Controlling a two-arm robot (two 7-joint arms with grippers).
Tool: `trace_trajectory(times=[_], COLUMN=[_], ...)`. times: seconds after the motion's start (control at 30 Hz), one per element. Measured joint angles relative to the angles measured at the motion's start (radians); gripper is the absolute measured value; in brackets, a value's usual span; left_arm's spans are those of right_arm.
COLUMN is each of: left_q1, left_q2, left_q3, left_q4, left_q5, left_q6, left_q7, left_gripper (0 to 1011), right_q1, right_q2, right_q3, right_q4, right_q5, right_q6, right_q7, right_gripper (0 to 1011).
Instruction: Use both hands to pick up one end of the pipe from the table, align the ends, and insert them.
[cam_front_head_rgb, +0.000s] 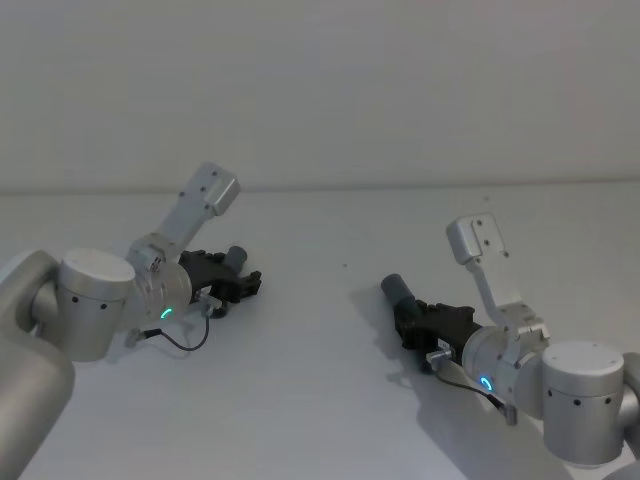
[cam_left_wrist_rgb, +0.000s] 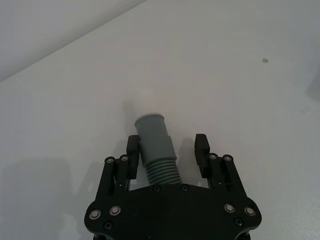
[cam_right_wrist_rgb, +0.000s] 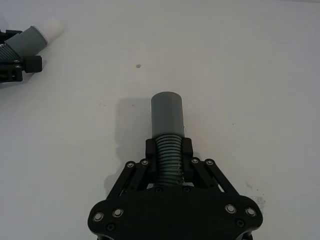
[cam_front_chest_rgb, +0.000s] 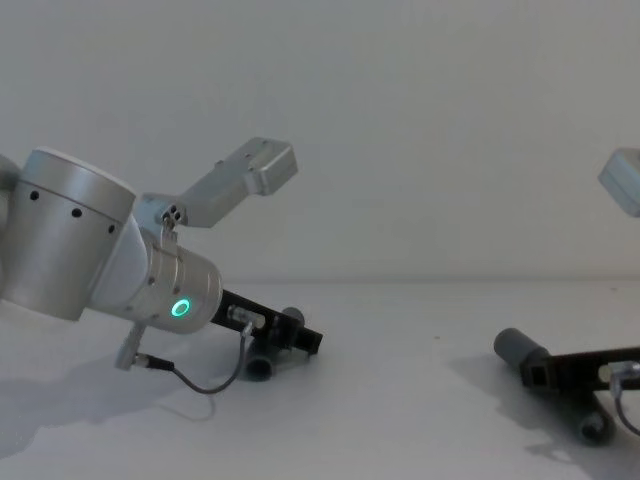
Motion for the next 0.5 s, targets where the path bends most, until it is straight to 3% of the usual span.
trace_trajectory(times=[0.5], left_q1=[0.000], left_q2=[0.000], left_q3=[0.000], left_q4=[0.000], left_q5=[0.000], left_q6=[0.000], left_q7=[0.001], left_gripper=[544], right_q1=[0.000], right_q2=[0.000], right_q3=[0.000], right_q4=[0.000], right_q5=[0.000], right_q6=[0.000], right_q7=[0.000], right_gripper=[253])
